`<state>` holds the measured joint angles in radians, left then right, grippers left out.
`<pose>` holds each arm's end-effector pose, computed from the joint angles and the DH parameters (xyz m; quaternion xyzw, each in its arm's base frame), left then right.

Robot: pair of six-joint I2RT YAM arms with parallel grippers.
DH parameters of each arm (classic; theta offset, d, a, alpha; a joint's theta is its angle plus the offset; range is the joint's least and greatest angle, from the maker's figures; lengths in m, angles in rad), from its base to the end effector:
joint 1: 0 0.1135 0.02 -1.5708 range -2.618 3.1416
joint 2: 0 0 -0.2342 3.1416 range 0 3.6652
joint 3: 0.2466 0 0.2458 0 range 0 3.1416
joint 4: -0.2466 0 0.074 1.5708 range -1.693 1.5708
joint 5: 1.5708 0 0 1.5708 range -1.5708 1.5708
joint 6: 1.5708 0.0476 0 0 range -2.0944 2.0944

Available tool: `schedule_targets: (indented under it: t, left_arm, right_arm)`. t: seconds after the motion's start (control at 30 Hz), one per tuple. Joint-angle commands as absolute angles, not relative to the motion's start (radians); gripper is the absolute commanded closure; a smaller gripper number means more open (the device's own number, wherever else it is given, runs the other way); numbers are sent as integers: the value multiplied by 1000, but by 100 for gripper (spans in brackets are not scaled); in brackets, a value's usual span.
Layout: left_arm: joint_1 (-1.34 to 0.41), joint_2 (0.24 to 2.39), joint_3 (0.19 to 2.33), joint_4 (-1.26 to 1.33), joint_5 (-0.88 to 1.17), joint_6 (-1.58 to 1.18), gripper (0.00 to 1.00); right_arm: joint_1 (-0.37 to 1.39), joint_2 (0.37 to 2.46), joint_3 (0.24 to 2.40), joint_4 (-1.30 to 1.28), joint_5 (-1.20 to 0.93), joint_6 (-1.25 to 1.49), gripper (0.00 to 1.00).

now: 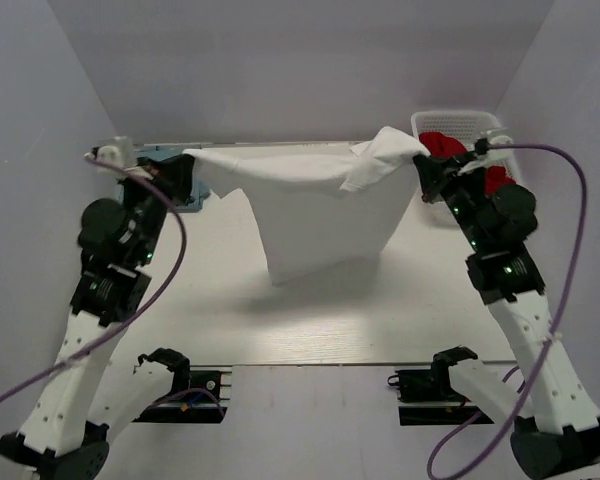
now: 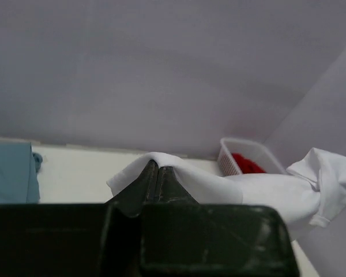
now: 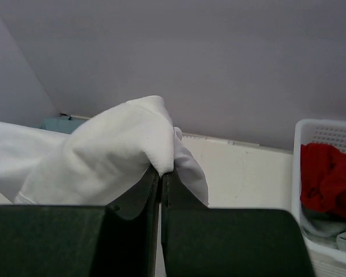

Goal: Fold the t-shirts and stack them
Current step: Flatten out the tshirt

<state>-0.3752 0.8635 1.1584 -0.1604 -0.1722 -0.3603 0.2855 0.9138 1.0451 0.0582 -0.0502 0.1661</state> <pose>0.1875 -0.0651 0.4344 -0.0599 0.6560 -0.2169 0.7204 0.2150 0.0656 0.4125 -0.0573 0.6345 0.1881 0.7475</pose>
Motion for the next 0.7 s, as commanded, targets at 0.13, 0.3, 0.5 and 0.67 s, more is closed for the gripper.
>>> schedule_targets:
  t: [0.13, 0.3, 0.5, 0.67]
  left_arm:
    - [-354, 629, 1300, -241, -40, -388, 100]
    - [-354, 606, 1425, -282, 44, -407, 100]
    - [-354, 617, 1491, -347, 63, -425, 100]
    - [-354, 650, 1421, -318, 9, -437, 100]
  right_arm:
    - [282, 700, 1195, -113, -110, 161, 100]
    - [281, 655, 1342, -175, -144, 182, 100]
    - [279, 652, 1365, -196, -209, 216, 100]
    - [279, 710, 1335, -180, -195, 235, 100]
